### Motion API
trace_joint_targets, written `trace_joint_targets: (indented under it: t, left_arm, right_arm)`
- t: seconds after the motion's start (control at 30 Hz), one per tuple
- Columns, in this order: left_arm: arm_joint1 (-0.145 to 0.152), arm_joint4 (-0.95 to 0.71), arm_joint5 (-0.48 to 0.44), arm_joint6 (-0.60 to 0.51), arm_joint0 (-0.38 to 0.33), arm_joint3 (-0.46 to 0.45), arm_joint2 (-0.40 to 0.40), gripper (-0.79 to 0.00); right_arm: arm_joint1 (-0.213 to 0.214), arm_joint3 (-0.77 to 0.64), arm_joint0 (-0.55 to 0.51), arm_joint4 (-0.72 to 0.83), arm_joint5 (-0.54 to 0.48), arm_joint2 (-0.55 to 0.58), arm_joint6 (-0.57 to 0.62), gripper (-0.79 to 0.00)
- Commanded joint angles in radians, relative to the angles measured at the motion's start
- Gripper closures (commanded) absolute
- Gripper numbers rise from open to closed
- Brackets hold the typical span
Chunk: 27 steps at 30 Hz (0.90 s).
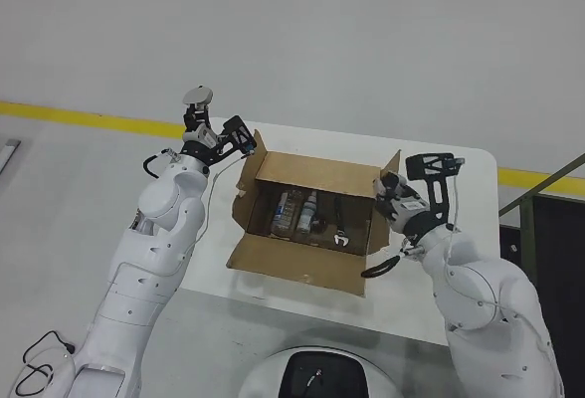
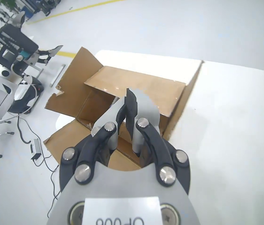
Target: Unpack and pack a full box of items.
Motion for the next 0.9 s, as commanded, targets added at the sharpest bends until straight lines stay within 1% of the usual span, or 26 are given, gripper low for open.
trace_joint_targets:
  t: [0.0,0.03,0.23,0.33,0.47,0.67,0.7,0.73,0.77,0.8,0.83,0.87]
  left_arm:
    - [0.000,0.000,0.000,0.000,0.000,0.000,0.000,-0.785]
    - [0.000,0.000,0.000,0.000,0.000,0.000,0.000,-0.785]
    - [0.000,0.000,0.000,0.000,0.000,0.000,0.000,-0.785]
    - [0.000,0.000,0.000,0.000,0.000,0.000,0.000,-0.785]
    - [0.000,0.000,0.000,0.000,0.000,0.000,0.000,-0.785]
    - [0.000,0.000,0.000,0.000,0.000,0.000,0.000,-0.785]
    - [0.000,0.000,0.000,0.000,0.000,0.000,0.000,-0.785]
    - [0.000,0.000,0.000,0.000,0.000,0.000,0.000,-0.785]
    - [0.000,0.000,0.000,0.000,0.000,0.000,0.000,-0.785]
    - [0.000,0.000,0.000,0.000,0.000,0.000,0.000,-0.785]
    - [0.000,0.000,0.000,0.000,0.000,0.000,0.000,-0.785]
    - [0.000,0.000,0.000,0.000,0.000,0.000,0.000,-0.785]
  right_arm:
    - [0.004,-0.029,-0.011,-0.030,-0.006,0.010,0.015,-0.785]
    - [0.006,-0.040,-0.012,-0.077,-0.005,0.009,0.020,-0.785]
    - [0.006,-0.089,-0.012,-0.195,0.057,-0.035,0.071,-0.785]
    - [0.005,-0.059,-0.017,-0.222,0.102,-0.034,0.091,-0.785]
    - [0.002,-0.001,-0.017,-0.202,0.127,-0.028,0.084,-0.785]
    - [-0.004,0.108,0.003,-0.126,0.138,-0.036,0.054,-0.785]
    - [-0.005,0.122,0.007,-0.114,0.139,-0.036,0.049,-0.757]
    - [-0.006,0.135,0.011,-0.111,0.141,-0.037,0.045,-0.711]
    - [-0.006,0.144,0.015,-0.110,0.143,-0.038,0.044,-0.508]
    - [-0.007,0.152,0.018,-0.103,0.147,-0.038,0.044,-0.363]
    - [-0.008,0.159,0.021,-0.094,0.152,-0.038,0.041,-0.342]
    - [-0.008,0.165,0.022,-0.089,0.155,-0.037,0.038,-0.228]
